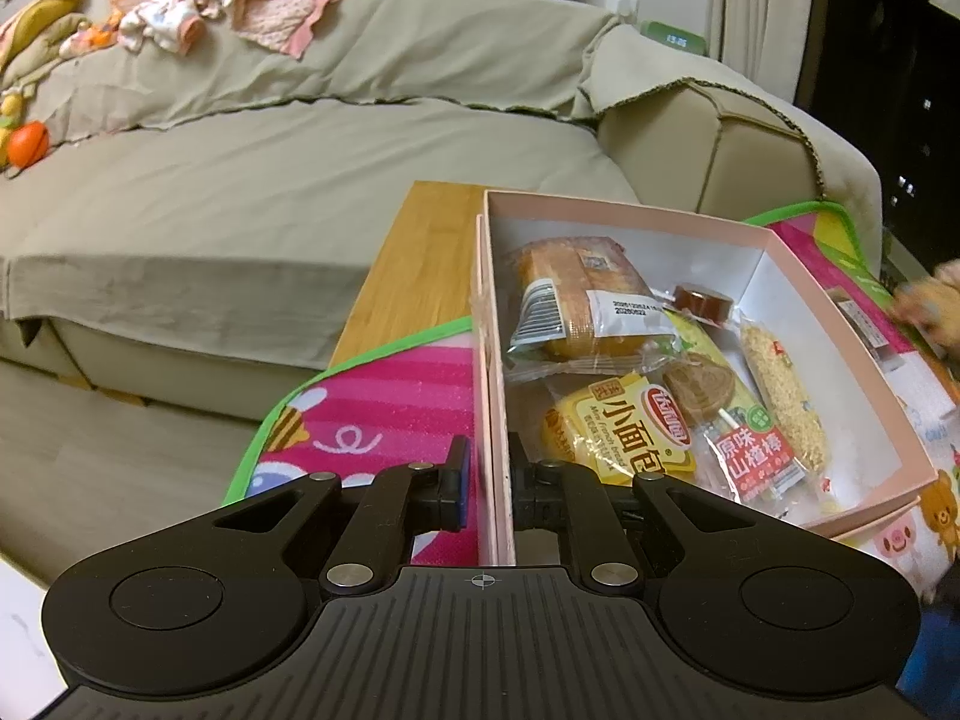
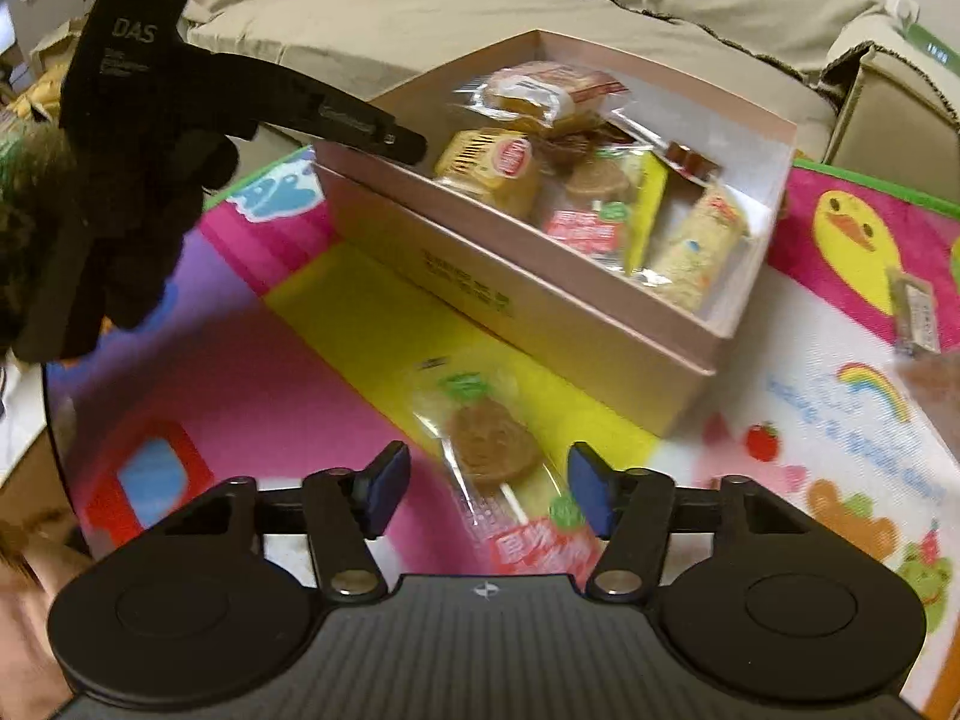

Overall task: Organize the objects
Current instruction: 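Grasp the hawthorn stick pack with red label using the right tool, then carry the hawthorn stick pack to the pink box and release it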

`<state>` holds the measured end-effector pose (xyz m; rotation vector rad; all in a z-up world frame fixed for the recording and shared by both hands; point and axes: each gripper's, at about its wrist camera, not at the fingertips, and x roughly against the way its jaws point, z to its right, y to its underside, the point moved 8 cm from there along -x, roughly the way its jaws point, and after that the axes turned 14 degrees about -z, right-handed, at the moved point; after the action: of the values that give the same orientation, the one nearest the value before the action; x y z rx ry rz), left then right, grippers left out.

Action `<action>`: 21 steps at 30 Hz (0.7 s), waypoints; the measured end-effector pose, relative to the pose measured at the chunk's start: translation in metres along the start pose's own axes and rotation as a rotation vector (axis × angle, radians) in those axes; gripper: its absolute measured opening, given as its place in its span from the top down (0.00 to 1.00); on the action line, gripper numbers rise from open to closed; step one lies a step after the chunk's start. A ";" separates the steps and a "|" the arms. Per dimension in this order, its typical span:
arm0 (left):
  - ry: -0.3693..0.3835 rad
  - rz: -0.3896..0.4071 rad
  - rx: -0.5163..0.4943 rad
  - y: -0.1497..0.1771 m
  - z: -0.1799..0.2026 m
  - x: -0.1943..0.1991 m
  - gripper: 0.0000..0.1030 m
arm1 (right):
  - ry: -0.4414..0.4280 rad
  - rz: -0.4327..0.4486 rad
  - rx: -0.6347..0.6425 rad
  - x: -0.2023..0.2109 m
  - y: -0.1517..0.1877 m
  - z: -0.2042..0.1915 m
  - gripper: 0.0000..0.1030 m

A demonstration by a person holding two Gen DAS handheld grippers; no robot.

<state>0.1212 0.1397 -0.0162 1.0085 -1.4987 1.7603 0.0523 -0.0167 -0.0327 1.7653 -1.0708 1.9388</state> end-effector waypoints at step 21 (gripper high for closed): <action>0.017 0.012 0.004 0.004 -0.001 0.006 0.87 | -0.065 -0.007 -0.087 0.041 0.030 -0.026 0.67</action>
<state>0.1151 0.1398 -0.0134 0.9862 -1.4941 1.7772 0.0055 -0.0286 -0.0024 1.7937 -1.1507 1.8132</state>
